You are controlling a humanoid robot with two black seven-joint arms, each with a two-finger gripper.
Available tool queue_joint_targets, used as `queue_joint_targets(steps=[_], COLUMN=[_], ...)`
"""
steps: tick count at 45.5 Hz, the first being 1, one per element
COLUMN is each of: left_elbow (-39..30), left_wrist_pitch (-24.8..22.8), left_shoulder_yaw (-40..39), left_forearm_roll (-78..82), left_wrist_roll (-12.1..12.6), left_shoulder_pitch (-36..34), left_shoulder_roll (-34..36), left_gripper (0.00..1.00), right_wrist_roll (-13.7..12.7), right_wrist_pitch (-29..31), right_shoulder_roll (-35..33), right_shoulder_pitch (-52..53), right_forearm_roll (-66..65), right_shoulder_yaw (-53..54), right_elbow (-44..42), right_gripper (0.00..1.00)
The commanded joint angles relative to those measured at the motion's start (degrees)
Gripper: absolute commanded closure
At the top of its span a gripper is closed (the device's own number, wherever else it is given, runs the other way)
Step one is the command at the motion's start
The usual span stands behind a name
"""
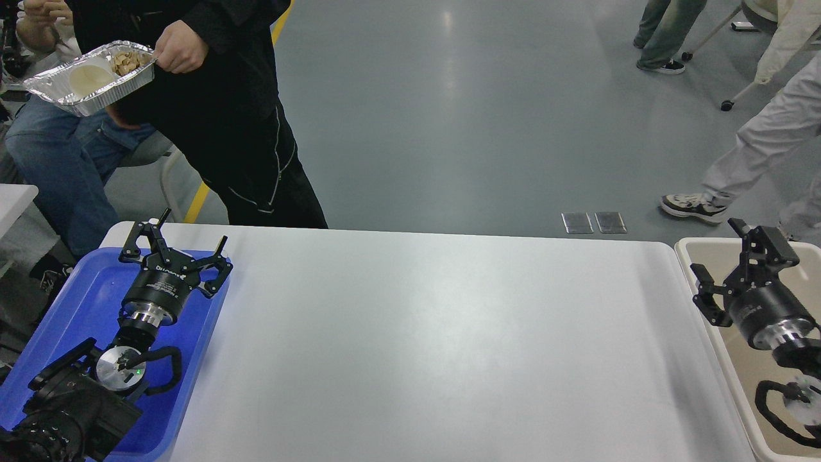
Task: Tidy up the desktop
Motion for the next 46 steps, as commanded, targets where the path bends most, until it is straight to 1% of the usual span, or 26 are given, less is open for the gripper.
queue_joint_targets(steps=[1, 14, 25, 38, 44, 46], left_elbow=[0.0, 0.0, 0.0, 0.0, 0.0, 0.0], left_wrist_pitch=[0.0, 0.0, 0.0, 0.0, 0.0, 0.0], left_shoulder_yaw=[0.0, 0.0, 0.0, 0.0, 0.0, 0.0], left_forearm_roll=[0.0, 0.0, 0.0, 0.0, 0.0, 0.0], left_wrist_roll=[0.0, 0.0, 0.0, 0.0, 0.0, 0.0], left_shoulder_pitch=[0.0, 0.0, 0.0, 0.0, 0.0, 0.0], left_shoulder_roll=[0.0, 0.0, 0.0, 0.0, 0.0, 0.0], left_gripper=[0.00, 0.00, 0.00, 0.00, 0.00, 0.00], right_wrist_roll=[2.9, 3.2, 4.6, 4.6, 4.8, 5.6], right_wrist_pitch=[-0.2, -1.7, -1.0, -1.1, -3.7, -5.6], right_shoulder_roll=[5.2, 7.4, 9.0, 11.1, 12.4, 12.5], right_shoulder_pitch=[-0.8, -0.2, -0.1, -0.7, -0.6, -0.6], right_forearm_roll=[0.0, -0.1, -0.1, 0.0, 0.0, 0.0], right_shoulder_yaw=[1.0, 1.0, 0.8, 0.9, 1.0, 1.1], right_elbow=[1.6, 1.2, 1.2, 0.1, 0.1, 0.1], right_gripper=[0.00, 0.00, 0.00, 0.00, 0.00, 0.00])
